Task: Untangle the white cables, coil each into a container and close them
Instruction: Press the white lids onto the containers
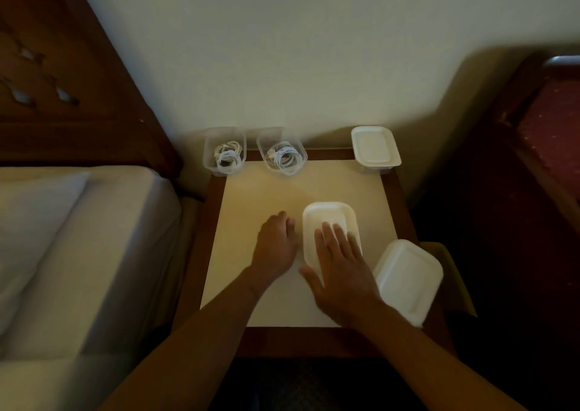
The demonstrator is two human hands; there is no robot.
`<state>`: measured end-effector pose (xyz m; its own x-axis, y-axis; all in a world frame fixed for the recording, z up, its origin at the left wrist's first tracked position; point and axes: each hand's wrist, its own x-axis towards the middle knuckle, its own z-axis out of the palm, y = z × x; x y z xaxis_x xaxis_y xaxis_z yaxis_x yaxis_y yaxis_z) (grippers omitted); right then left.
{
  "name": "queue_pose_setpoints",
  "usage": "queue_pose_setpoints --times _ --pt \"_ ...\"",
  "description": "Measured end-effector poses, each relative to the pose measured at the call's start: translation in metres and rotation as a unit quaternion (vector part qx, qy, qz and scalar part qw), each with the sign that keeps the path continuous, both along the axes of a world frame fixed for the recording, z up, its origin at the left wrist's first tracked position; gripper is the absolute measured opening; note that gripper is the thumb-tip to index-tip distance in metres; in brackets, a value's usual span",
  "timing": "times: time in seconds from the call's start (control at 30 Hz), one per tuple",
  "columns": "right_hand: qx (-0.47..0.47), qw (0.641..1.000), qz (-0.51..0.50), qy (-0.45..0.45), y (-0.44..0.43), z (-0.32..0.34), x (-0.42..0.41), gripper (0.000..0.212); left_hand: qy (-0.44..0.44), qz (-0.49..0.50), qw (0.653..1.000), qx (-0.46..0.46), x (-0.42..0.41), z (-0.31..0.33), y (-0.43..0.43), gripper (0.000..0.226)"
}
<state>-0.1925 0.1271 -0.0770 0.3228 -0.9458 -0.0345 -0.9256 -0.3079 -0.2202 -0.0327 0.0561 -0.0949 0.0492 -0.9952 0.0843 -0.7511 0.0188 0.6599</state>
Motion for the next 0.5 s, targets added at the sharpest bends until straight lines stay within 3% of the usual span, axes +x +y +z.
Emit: queue_pose_setpoints --times 0.07,0.2,0.5 --pt "0.007 1.000 0.004 0.019 0.003 -0.006 -0.001 0.079 -0.100 -0.058 0.993 -0.015 0.008 -0.005 -0.010 0.020" --pt "-0.014 0.999 0.006 0.047 -0.034 -0.010 -0.012 0.071 -0.227 -0.140 0.963 0.045 0.020 -0.017 -0.025 0.054" --pt "-0.032 0.999 0.004 0.022 -0.163 -0.017 -0.021 0.067 -0.285 -0.161 0.945 0.025 0.028 -0.040 -0.026 0.069"
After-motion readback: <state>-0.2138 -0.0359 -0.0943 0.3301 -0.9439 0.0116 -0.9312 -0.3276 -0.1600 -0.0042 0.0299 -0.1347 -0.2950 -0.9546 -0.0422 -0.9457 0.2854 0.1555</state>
